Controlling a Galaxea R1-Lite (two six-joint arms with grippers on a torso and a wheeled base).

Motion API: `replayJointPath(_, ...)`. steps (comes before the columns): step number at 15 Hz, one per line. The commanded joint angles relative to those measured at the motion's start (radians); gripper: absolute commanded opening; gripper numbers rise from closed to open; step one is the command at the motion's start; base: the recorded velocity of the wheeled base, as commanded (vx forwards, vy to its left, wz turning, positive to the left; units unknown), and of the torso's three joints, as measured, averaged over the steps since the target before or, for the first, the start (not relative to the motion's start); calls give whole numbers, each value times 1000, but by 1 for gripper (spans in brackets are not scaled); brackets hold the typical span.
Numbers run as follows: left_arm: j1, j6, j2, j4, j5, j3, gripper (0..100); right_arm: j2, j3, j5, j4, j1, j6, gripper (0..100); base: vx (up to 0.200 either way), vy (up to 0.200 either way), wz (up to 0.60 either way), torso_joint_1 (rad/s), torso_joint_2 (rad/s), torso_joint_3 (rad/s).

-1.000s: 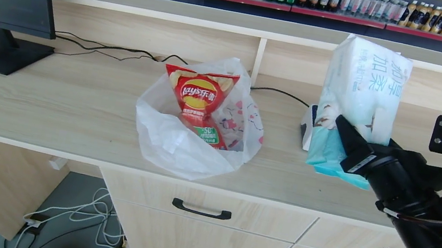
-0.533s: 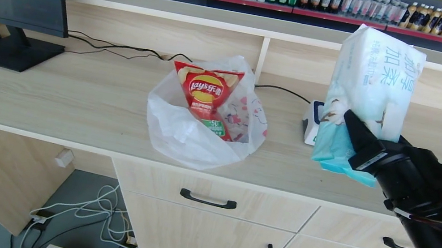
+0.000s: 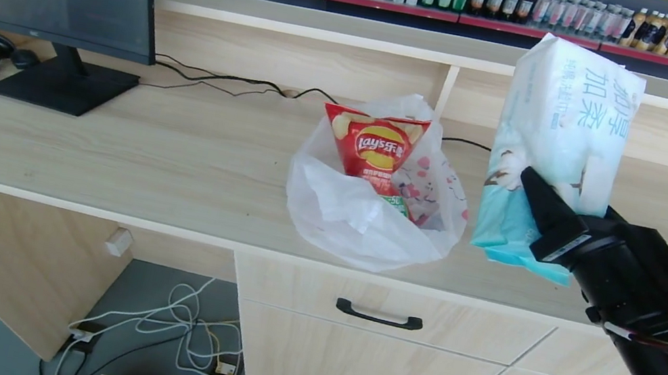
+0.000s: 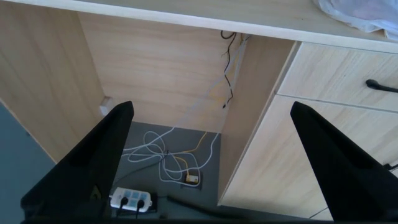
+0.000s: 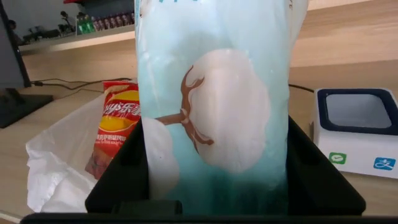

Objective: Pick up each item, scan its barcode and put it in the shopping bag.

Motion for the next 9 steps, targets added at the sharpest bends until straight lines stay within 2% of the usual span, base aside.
replayJointPath(1,1,0,0,-1,0,0,100,-6,-4,33,-4,-2,-1,0,0,0,0,0,0,0)
replayJointPath(2,1,0,0,-1,0,0,100,-6,3,70,-10,0,-12,0,0,0,0,0,0,0)
replayJointPath(8,1,0,0,-1,0,0,100,-2,-12,77,-16,0,-27,0,0,0,600,4,2,1)
replayJointPath(9,1,0,0,-1,0,0,100,1,-33,77,-13,0,-27,0,0,0,0,0,0,0)
